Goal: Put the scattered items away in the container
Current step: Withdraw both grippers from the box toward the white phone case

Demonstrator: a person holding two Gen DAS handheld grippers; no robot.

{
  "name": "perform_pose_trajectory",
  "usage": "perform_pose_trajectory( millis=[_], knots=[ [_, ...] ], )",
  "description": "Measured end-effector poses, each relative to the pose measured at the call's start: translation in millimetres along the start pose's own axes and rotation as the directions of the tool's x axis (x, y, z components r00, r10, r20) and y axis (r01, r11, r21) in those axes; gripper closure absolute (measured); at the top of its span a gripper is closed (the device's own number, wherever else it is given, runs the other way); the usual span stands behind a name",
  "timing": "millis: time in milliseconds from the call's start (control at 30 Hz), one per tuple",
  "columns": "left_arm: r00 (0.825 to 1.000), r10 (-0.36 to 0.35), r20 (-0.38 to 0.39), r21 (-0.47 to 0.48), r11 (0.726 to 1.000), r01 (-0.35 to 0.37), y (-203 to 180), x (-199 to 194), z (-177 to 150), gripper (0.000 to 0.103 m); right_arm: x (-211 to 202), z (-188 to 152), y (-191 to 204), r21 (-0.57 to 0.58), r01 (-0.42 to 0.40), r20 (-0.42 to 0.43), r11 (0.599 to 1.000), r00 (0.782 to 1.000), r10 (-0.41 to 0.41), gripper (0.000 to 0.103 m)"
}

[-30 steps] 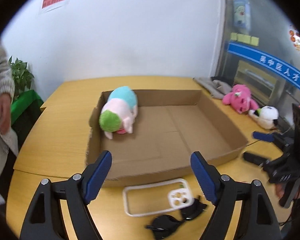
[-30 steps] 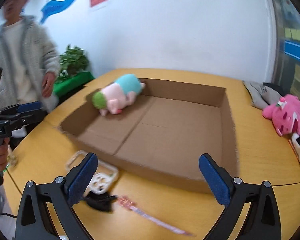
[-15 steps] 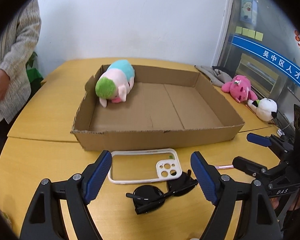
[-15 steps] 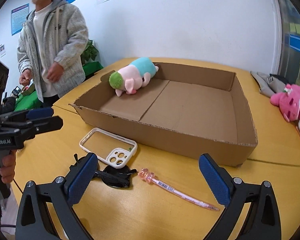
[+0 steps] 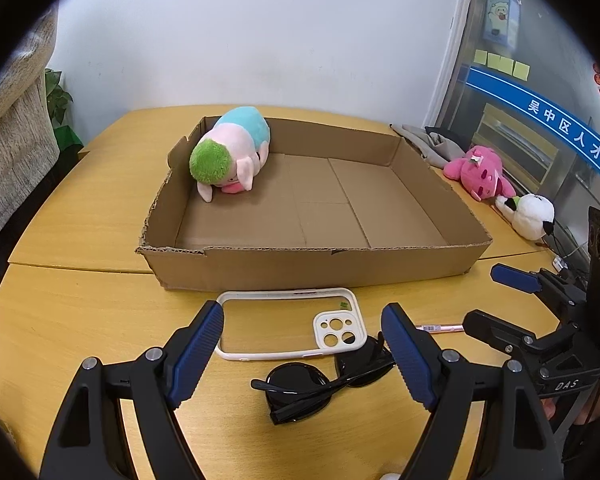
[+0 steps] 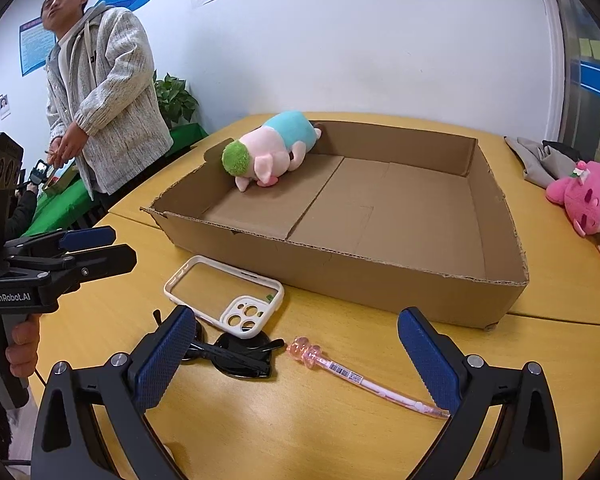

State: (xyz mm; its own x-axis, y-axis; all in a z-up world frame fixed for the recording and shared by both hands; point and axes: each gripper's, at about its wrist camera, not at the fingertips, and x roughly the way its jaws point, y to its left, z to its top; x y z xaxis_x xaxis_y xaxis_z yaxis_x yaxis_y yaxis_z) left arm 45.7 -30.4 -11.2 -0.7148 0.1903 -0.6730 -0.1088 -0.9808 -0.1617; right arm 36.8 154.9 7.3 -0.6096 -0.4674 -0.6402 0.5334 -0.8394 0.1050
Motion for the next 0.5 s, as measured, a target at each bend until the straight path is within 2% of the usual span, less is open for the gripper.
perform_pose_trajectory(
  millis=[500],
  knots=[
    [0.999,-0.026,-0.041,-0.017,1.000,0.025,6,15,-1,0.022,8,0,3,0.008,0.005,-0.031,1.000,1.000,-0.005,0.000]
  ],
)
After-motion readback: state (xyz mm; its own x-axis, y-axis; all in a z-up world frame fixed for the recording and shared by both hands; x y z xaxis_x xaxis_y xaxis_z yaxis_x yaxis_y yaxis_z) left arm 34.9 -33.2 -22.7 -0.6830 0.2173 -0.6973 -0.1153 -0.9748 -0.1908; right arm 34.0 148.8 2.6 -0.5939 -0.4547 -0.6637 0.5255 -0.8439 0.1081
